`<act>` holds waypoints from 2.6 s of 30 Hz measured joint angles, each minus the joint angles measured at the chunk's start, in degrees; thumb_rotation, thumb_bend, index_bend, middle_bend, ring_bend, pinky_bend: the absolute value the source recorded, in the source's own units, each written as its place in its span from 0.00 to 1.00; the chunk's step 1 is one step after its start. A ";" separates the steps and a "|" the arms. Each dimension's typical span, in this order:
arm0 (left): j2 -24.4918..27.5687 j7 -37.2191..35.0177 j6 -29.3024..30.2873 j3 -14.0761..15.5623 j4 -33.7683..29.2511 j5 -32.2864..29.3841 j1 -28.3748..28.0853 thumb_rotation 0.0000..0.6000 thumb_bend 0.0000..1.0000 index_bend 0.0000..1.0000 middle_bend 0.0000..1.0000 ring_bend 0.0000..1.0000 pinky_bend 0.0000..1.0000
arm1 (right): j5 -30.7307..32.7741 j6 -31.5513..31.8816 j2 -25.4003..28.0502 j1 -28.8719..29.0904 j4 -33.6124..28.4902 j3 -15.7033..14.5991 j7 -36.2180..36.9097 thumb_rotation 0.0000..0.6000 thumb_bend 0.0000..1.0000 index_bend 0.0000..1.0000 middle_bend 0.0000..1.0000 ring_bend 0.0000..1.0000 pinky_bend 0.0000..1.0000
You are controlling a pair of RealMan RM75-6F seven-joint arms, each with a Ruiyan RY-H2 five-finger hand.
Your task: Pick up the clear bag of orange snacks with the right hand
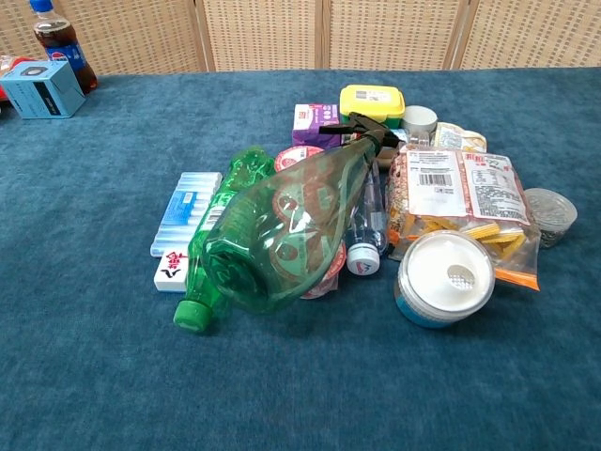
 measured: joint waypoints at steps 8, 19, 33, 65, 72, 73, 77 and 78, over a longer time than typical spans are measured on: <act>-0.47 0.28 -0.64 -0.23 0.43 -1.06 -0.45 1.00 0.41 0.24 0.33 0.07 0.00 | -3.55 -6.96 -0.84 4.42 1.44 0.26 4.60 1.00 0.00 0.00 0.00 0.00 0.00; -0.22 -0.42 0.14 0.08 1.02 -1.20 0.28 1.00 0.41 0.24 0.33 0.07 0.00 | -3.88 -14.81 -4.31 10.68 3.56 -0.49 2.77 1.00 0.00 0.00 0.00 0.00 0.00; 0.59 -2.00 2.19 0.39 1.42 -0.02 1.74 1.00 0.41 0.24 0.33 0.07 0.00 | 0.75 -19.44 -8.26 16.93 5.00 -1.00 -1.72 1.00 0.00 0.01 0.04 0.00 0.00; -1.15 -2.58 0.86 -0.27 2.80 -0.63 0.94 1.00 0.41 0.23 0.33 0.07 0.00 | -2.81 -6.70 -5.89 12.81 7.46 4.15 12.16 1.00 0.01 0.81 1.00 1.00 0.89; -1.12 -2.41 1.33 -0.03 2.50 -0.07 1.26 1.00 0.41 0.23 0.33 0.07 0.00 | -5.85 -1.91 -4.17 10.98 5.77 7.26 20.17 1.00 0.01 0.81 1.00 1.00 0.89; -1.11 -2.42 1.46 0.00 2.48 0.02 1.35 1.00 0.41 0.23 0.33 0.07 0.00 | -6.29 -1.33 -4.08 10.80 5.60 7.62 21.22 1.00 0.01 0.80 1.00 1.00 0.89; -0.98 -2.67 1.91 0.21 2.47 0.37 1.75 1.00 0.41 0.23 0.33 0.07 0.00 | -8.09 1.31 -3.94 10.15 4.99 9.03 25.36 1.00 0.01 0.80 1.00 1.00 0.89; -0.94 -2.72 1.97 0.24 2.47 0.45 1.80 1.00 0.41 0.23 0.33 0.07 0.00 | -8.53 2.01 -3.93 9.99 4.81 9.42 26.29 1.00 0.01 0.80 1.00 1.00 0.89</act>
